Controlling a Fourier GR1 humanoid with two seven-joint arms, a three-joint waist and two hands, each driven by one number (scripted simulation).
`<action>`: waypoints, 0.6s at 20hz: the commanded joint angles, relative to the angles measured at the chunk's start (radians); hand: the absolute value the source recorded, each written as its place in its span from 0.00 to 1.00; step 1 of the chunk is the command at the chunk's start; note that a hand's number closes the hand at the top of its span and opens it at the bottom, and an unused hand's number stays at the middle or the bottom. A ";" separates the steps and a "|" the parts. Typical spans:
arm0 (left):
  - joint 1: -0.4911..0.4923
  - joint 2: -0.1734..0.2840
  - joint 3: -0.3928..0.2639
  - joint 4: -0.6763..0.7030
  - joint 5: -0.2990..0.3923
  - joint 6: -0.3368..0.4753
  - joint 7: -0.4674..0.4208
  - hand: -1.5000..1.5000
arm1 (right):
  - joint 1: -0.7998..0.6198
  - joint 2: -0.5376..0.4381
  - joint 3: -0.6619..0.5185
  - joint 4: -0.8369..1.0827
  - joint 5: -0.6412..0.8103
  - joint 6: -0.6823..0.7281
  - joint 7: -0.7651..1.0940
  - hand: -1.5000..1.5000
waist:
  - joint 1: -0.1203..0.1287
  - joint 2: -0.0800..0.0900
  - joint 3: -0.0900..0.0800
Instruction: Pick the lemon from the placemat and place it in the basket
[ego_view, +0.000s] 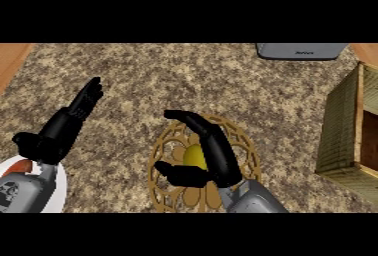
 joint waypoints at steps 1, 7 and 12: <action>-0.001 -0.038 -0.021 -0.016 -0.025 0.037 0.011 0.50 | -0.056 0.030 0.113 0.072 0.238 -0.180 0.218 0.00 | -0.011 -0.005 -0.001; 0.065 -0.013 0.001 -0.015 -0.017 0.023 -0.018 0.50 | -0.197 -0.065 0.025 0.013 0.544 -0.019 0.611 0.00 | -0.059 -0.031 -0.006; 0.034 -0.002 0.015 -0.012 -0.026 0.028 -0.004 0.50 | -0.287 -0.104 0.084 -0.032 0.530 0.386 0.857 0.00 | -0.062 -0.026 -0.005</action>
